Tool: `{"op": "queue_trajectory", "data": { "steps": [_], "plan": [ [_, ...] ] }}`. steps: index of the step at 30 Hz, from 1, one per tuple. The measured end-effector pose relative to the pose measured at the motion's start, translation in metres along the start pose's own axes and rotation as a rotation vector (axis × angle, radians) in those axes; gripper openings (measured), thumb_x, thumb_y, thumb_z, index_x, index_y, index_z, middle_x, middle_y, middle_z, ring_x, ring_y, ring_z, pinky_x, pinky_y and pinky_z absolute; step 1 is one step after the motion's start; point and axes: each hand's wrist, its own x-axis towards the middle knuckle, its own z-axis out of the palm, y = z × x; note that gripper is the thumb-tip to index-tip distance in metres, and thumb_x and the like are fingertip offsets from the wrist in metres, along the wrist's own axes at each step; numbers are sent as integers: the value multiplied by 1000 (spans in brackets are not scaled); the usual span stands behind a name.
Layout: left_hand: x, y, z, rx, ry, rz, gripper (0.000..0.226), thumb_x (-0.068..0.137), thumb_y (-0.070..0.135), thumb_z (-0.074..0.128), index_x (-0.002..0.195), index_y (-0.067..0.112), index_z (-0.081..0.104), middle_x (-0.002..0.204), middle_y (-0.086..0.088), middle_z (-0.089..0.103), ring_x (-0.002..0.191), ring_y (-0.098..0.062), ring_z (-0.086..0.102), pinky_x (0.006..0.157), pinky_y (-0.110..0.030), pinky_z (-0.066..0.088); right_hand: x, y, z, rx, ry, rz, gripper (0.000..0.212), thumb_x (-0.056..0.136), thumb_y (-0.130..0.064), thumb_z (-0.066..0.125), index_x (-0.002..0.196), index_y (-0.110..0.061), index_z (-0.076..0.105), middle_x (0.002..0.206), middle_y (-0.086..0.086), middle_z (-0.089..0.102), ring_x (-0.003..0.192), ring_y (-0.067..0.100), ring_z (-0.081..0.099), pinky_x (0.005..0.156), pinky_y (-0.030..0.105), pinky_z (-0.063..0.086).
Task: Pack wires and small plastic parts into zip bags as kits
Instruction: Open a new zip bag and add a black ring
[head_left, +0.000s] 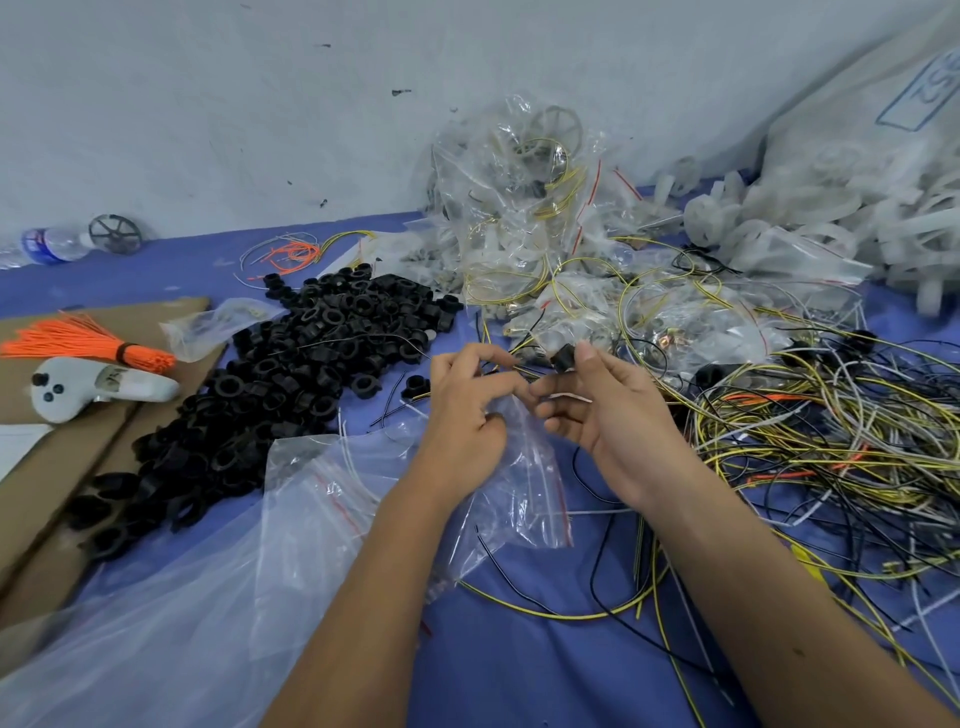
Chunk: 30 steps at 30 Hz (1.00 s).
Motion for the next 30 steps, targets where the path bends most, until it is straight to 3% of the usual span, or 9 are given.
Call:
{"op": "queue_trajectory", "data": {
  "steps": [4,8,11,14,19,21,24,28,30],
  "plan": [
    [-2,4,2,72,-126,53,64,64,-18,42,92,25,80,134,0,54,120,-25,35,99,-34,32,2,-1,-3,27,46,-26,11,104,-16,53,100,-8,58,83,16,70,64,22,61,56,26,53],
    [-4,5,1,65,-114,45,55,59,-20,45,77,21,76,125,3,56,118,-23,35,100,-32,30,1,0,-2,55,-13,-39,6,101,-9,55,98,-6,60,89,20,69,68,23,63,60,26,54],
    [-1,7,-4,-26,4,-34,44,58,-23,46,69,16,62,112,3,58,112,-26,39,96,-14,23,2,0,-2,62,-62,-62,14,102,-17,55,99,-4,59,91,22,71,70,23,65,61,27,55],
    [2,10,-10,-107,97,-86,47,63,-26,51,66,20,54,108,-3,62,113,-33,48,93,-11,20,0,1,0,45,-183,10,27,100,-26,56,106,0,58,89,22,71,69,26,67,60,29,57],
    [3,23,-23,-281,226,-120,28,67,-3,62,62,22,53,105,-2,61,110,-35,54,94,-42,35,-4,15,3,-438,-346,68,17,101,-12,60,109,1,65,96,21,67,87,32,61,83,48,53],
    [5,27,-27,-301,261,-124,42,69,-12,61,61,28,51,104,3,60,110,-32,51,91,-38,35,-5,15,4,-623,-438,23,13,96,-9,67,108,-3,70,96,14,75,85,21,69,83,43,56],
    [8,36,-32,-285,217,-48,47,67,-17,56,62,30,51,103,9,61,108,-23,47,91,-24,31,-9,9,5,-703,-500,-17,12,89,-12,76,84,-23,76,72,-5,73,67,5,65,64,26,54],
    [14,56,-32,-255,63,84,38,65,-11,60,63,27,54,102,1,66,107,-23,46,93,-25,33,-5,10,4,-877,-478,-202,21,83,-27,81,76,-12,69,73,13,70,65,30,65,64,48,57],
    [18,64,-31,-219,-65,124,37,65,-16,63,64,20,59,100,-4,69,105,-21,48,92,-28,35,-3,12,3,-956,-477,-309,17,79,-28,80,74,-17,68,72,6,70,71,29,68,65,48,56]
  ]
}}
